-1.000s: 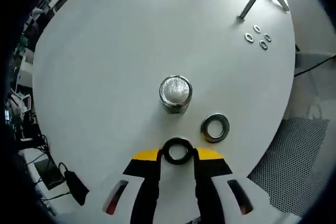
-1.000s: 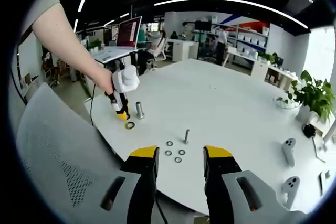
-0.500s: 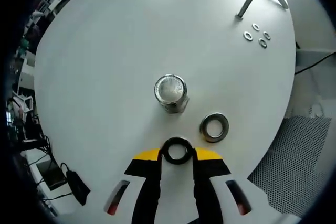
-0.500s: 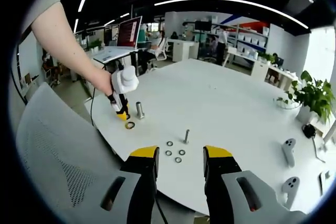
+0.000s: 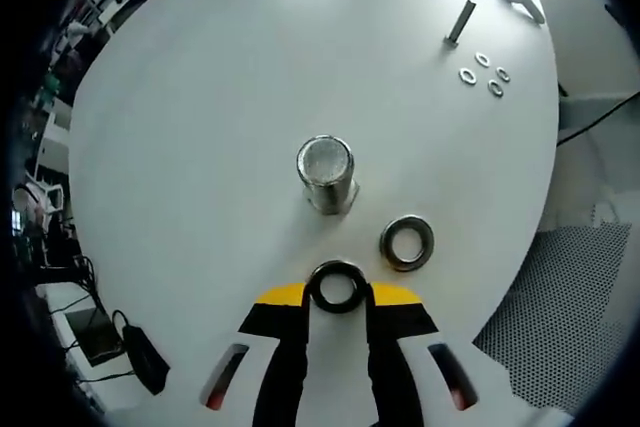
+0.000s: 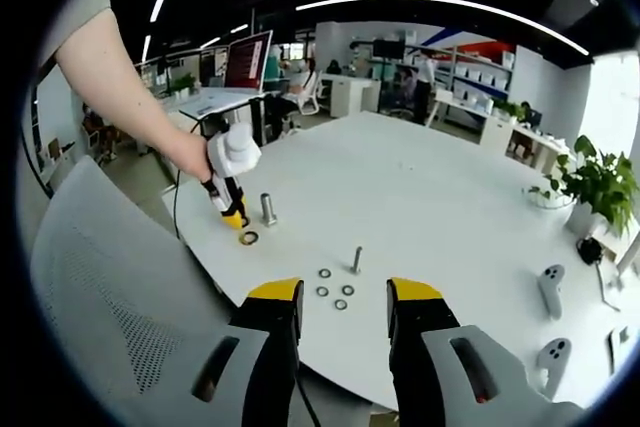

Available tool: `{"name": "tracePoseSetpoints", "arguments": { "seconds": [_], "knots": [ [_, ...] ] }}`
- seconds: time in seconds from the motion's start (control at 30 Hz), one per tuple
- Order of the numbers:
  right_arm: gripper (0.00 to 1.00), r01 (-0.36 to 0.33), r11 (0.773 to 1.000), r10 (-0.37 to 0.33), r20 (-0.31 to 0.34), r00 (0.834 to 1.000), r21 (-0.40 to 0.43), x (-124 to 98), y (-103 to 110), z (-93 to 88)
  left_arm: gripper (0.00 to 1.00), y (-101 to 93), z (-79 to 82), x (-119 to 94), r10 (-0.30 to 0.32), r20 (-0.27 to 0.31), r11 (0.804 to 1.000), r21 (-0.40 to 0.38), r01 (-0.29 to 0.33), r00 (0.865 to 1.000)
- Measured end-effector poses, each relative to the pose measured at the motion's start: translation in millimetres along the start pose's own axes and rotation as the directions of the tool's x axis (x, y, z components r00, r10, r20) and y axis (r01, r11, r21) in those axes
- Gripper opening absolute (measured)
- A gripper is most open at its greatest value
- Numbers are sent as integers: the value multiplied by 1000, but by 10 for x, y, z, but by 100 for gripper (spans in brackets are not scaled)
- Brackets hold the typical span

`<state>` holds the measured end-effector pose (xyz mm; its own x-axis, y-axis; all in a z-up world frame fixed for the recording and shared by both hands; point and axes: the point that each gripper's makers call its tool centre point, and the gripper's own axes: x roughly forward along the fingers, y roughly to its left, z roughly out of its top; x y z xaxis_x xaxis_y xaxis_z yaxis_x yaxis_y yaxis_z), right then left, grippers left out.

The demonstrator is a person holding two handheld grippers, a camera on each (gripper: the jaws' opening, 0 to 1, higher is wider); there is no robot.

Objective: Place the washer onto the threaded stud by aligning its center hole with the stud, sliding it down to the base, and recovering from edge contact or off-axis alignment until the washer reaches the visible bottom stop.

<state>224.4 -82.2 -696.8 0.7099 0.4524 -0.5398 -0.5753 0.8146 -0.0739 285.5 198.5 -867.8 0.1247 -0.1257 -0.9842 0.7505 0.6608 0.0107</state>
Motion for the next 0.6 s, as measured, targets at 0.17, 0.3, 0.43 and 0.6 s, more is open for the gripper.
{"name": "tracePoseSetpoints", "arguments": {
  "seconds": [0.17, 0.3, 0.43, 0.6],
  "knots": [
    [35, 8, 1000, -8, 2, 1000, 1, -6, -15, 4, 19, -13, -4, -4, 2, 16, 1000, -12, -1, 1000],
    [35, 7, 1000, -7, 0, 1000, -5, 0, -16, 1, 19, 8, -18, -20, 4, 19, 1000, -1, -4, 1000],
    [35, 10, 1000, -10, -1, 1000, -4, -4, -18, -1, 19, 14, -9, -33, 6, 27, 1000, -1, -6, 1000],
    [35, 9, 1000, -9, -5, 1000, -6, 0, -18, -7, 19, 25, 8, -61, 12, 37, 1000, 22, -13, 999]
  ]
}}
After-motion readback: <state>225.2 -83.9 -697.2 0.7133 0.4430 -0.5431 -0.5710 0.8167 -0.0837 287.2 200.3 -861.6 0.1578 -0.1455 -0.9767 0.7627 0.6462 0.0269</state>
